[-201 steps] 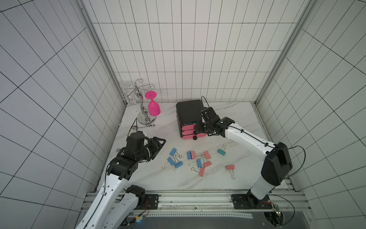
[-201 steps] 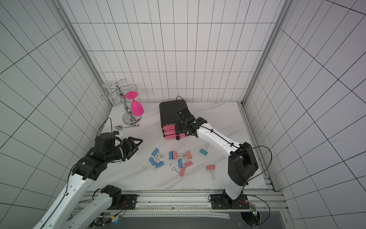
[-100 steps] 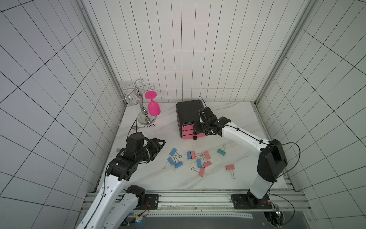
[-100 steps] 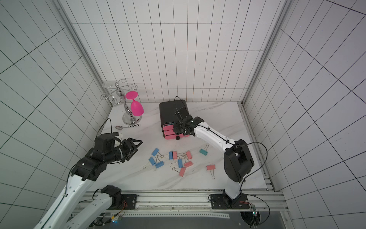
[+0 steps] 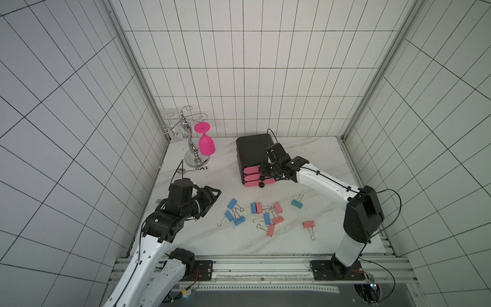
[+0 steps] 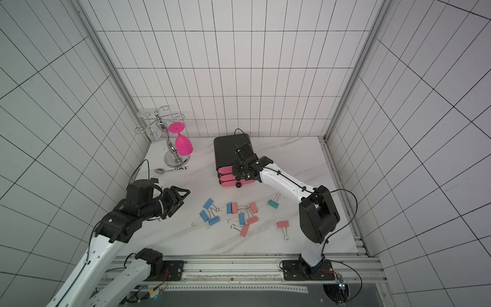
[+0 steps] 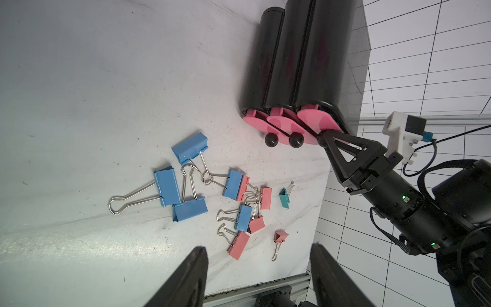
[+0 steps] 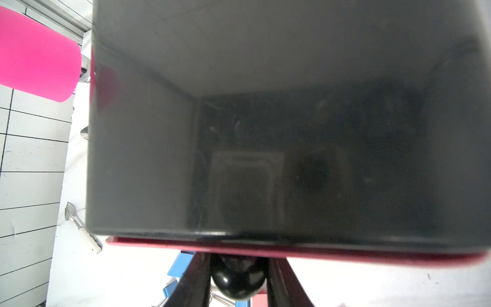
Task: Put the binder clips in the drawer according to color
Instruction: Open the drawer in the storage box.
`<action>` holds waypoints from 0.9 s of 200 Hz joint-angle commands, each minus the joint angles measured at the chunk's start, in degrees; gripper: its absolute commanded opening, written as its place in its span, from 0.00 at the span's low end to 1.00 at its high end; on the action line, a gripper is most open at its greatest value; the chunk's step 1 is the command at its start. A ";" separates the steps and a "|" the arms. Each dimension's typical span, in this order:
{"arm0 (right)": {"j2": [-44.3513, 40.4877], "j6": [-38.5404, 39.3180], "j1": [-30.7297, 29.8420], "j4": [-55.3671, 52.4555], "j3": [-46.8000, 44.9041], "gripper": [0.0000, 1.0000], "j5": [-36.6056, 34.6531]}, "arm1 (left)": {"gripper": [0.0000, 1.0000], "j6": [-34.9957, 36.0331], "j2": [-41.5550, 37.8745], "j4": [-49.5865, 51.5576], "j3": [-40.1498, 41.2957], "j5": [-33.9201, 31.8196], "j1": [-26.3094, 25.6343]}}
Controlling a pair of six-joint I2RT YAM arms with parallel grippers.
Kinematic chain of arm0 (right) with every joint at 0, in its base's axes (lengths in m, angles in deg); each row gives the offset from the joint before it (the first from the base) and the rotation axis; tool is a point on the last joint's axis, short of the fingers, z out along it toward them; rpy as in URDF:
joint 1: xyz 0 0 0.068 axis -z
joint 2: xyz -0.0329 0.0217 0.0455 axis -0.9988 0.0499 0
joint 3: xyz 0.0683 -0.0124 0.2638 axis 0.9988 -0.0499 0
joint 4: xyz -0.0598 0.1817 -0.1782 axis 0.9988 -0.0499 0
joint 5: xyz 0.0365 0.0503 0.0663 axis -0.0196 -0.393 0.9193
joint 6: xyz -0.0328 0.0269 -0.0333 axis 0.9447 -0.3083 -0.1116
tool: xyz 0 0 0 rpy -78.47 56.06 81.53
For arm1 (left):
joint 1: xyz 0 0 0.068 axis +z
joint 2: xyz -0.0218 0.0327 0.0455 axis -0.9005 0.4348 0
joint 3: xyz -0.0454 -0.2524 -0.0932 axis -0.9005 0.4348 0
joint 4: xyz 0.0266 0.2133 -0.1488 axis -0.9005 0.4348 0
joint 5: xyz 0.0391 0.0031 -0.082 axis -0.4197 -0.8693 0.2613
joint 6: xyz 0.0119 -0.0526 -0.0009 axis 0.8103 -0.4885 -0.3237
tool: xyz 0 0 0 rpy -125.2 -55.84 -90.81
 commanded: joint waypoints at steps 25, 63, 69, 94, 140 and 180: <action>-6.96 -3.03 -2.28 -0.61 -6.56 0.26 -1.76 | 0.65 1.01 0.00 -0.38 -2.11 0.83 0.25; -11.73 -3.93 -3.25 -0.61 -11.62 0.26 -2.42 | 0.65 0.72 -0.41 -0.42 -1.93 1.02 0.25; -12.32 -4.15 -3.30 -0.62 -12.22 0.27 -2.42 | 0.65 0.62 -0.46 -0.43 -1.89 1.01 0.26; -13.21 -4.58 -3.52 -0.44 -14.27 0.29 -2.58 | 0.65 0.26 -0.76 -0.53 -1.54 1.01 0.25; -13.28 -4.02 -3.51 -0.52 -14.83 0.47 -2.60 | 0.65 -0.09 -0.62 -0.71 -1.67 0.86 0.25; -15.54 -3.57 -3.52 -1.55 -15.97 0.55 -3.07 | 0.65 -0.35 -0.61 -0.89 -1.90 0.53 0.25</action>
